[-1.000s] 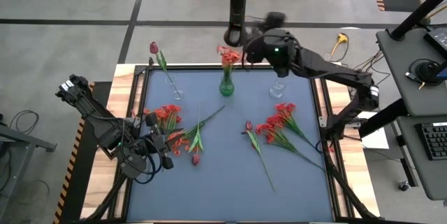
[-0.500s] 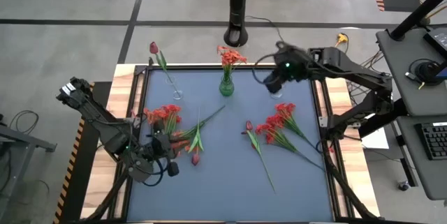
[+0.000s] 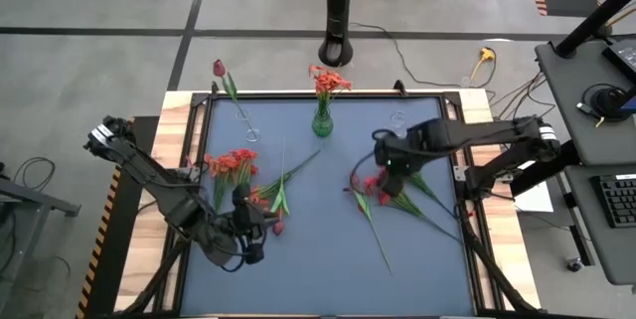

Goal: Sort flowers into vase by color
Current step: Put the middle red flowers into the right transparent vase

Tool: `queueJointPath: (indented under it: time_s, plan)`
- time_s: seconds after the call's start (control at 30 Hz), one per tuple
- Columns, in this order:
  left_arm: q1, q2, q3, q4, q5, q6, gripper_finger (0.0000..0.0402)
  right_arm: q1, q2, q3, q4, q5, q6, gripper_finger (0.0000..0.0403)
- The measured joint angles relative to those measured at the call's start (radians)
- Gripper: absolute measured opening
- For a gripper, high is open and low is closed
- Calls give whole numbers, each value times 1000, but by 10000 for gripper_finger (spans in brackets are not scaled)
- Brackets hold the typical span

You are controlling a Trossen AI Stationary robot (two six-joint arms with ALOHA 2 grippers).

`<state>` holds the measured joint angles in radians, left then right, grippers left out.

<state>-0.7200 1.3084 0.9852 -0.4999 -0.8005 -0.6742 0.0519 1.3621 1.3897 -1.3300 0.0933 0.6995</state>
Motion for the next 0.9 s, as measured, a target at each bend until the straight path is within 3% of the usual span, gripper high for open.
queueJointPath:
  time_s: [0.23, 0.57, 0.7, 0.9]
  plan:
    - [0, -6, 0, -5, 0, -24, 40, 76, 0, -101, 4, -15, 111, 117]
    - [1, -55, 0, -39, -5, -19, 41, 93, -2, -194, 26, -19, 142, 220]
    - [1, -126, 24, -182, 19, -43, 41, 100, -2, -257, 88, -40, 166, 254]
    - [1, -186, 161, -419, 11, -173, 41, 131, -2, -386, 244, -94, 212, 280]
